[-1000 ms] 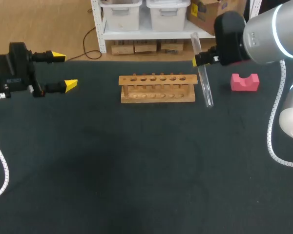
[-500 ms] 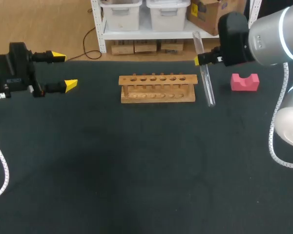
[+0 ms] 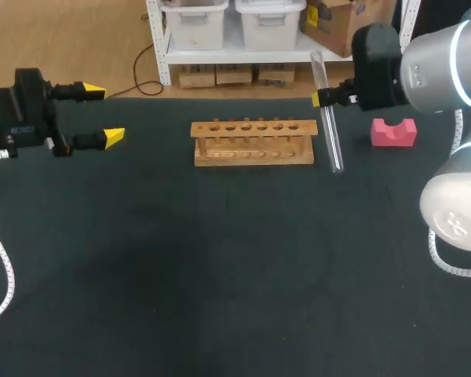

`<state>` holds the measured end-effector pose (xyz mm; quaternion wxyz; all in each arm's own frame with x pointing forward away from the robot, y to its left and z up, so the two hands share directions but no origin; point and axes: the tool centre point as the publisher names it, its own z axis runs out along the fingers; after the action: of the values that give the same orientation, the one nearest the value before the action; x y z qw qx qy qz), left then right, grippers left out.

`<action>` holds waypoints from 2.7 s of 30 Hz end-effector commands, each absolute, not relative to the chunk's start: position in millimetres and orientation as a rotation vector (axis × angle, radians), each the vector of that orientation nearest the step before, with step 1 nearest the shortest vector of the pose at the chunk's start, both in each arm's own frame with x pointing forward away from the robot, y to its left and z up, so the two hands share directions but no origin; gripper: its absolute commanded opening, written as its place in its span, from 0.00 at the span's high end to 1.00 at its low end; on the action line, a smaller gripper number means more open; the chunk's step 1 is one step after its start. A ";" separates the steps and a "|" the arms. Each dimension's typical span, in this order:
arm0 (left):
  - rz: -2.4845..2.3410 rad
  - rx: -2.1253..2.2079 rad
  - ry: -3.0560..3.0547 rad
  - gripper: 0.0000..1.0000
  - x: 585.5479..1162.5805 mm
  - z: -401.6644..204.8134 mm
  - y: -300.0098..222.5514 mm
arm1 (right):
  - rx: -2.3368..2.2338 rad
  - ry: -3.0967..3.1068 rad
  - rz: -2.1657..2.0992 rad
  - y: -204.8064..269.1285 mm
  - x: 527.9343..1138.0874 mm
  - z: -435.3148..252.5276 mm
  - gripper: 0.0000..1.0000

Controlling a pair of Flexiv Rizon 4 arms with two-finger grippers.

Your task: Grasp the test tube, adjust it, and insert it.

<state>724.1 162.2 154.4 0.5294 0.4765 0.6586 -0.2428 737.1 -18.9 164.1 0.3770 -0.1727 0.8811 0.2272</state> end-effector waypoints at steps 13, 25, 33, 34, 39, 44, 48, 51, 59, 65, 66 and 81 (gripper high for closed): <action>-0.573 1.131 1.566 0.00 723.2 152.4 161.7 | -0.138 1.574 0.628 7.7 740.9 179.5 1.00; -0.573 1.131 1.566 0.00 723.2 152.4 161.7 | -0.093 1.425 0.662 29.0 752.2 195.0 1.00; -0.573 1.131 1.566 0.00 723.2 152.4 161.7 | -0.128 1.379 0.664 36.2 757.9 200.0 1.00; -0.573 1.131 1.566 0.00 723.2 152.4 161.7 | -0.134 1.377 0.663 36.1 759.0 200.5 1.00; -0.573 1.131 1.566 0.00 723.2 152.4 161.7 | -0.157 1.372 0.657 33.3 761.1 204.4 1.00; -0.573 1.131 1.566 0.00 723.2 152.4 161.7 | -0.209 1.367 0.638 31.3 762.0 207.3 1.00; -0.573 1.131 1.566 0.00 723.2 152.4 161.7 | -0.261 1.368 0.613 30.8 763.4 209.0 1.00; -0.573 1.131 1.566 0.00 723.2 152.4 161.7 | -0.284 1.370 0.602 30.4 765.0 209.5 1.00; -0.573 1.131 1.566 0.00 723.2 152.4 161.7 | -0.331 1.355 0.577 31.7 769.1 210.0 1.00; -0.573 1.131 1.566 0.00 723.2 152.4 161.7 | -0.396 1.337 0.554 39.2 771.6 202.7 1.00; -0.573 1.131 1.566 0.00 723.2 152.4 161.7 | -0.404 1.335 0.551 40.3 771.8 201.4 1.00; -0.573 1.131 1.566 0.00 723.2 152.4 161.7 | -0.457 1.334 0.539 46.0 778.9 186.7 1.00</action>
<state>724.1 162.2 154.4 0.5294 0.4765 0.6586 -0.2428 777.4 46.4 189.0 0.7277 -0.2063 0.6074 0.2430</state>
